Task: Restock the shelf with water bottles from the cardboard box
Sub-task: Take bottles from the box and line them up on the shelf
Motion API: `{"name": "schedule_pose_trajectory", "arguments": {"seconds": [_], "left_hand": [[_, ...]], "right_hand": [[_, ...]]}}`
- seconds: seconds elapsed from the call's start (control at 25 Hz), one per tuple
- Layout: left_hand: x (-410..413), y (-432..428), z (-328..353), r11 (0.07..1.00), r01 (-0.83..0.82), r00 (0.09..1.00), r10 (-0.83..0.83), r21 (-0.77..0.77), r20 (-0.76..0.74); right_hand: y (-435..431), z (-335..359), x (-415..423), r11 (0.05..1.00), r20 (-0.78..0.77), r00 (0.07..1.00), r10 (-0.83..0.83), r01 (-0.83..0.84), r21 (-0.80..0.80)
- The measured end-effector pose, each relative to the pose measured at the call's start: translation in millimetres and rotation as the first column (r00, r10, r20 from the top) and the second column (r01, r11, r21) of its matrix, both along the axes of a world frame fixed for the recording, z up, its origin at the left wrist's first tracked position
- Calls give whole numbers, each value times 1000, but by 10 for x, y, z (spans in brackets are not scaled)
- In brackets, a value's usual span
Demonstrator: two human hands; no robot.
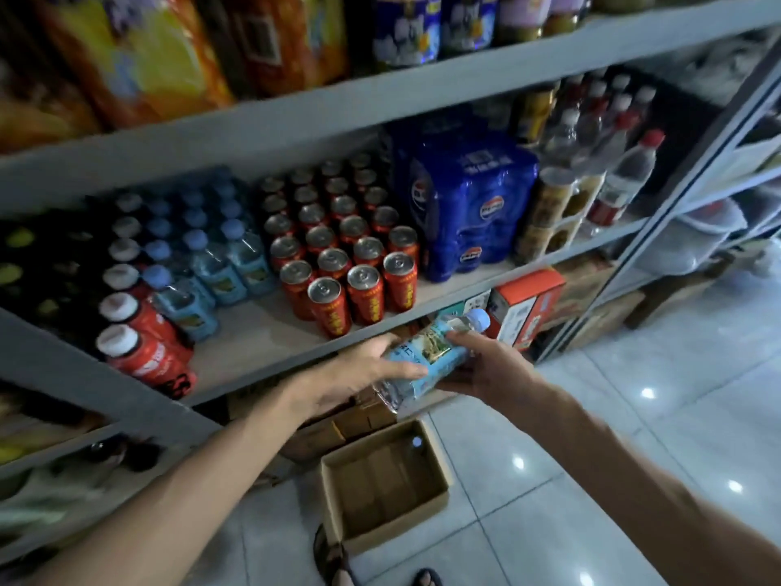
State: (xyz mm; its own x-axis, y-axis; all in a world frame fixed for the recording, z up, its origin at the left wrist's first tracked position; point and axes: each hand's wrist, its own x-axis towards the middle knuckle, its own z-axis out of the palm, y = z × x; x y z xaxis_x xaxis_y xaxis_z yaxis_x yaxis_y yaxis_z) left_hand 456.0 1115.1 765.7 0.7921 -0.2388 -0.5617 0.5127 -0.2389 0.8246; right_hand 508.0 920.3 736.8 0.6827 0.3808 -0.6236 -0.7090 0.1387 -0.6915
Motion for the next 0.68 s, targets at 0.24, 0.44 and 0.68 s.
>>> {"name": "schedule_pose_trajectory", "arguments": {"seconds": [0.24, 0.44, 0.68], "left_hand": [[-221, 383, 259, 975, -160, 986, 164, -154, 12], [-416, 836, 181, 955, -290, 950, 296, -68, 102], [-533, 1660, -534, 731, -471, 881, 372, 493, 291]], "right_hand": [[377, 545, 146, 965, 158, 954, 256, -260, 8], [960, 617, 269, 855, 256, 816, 519, -487, -180], [2174, 619, 350, 747, 583, 482, 654, -288, -599]]}}
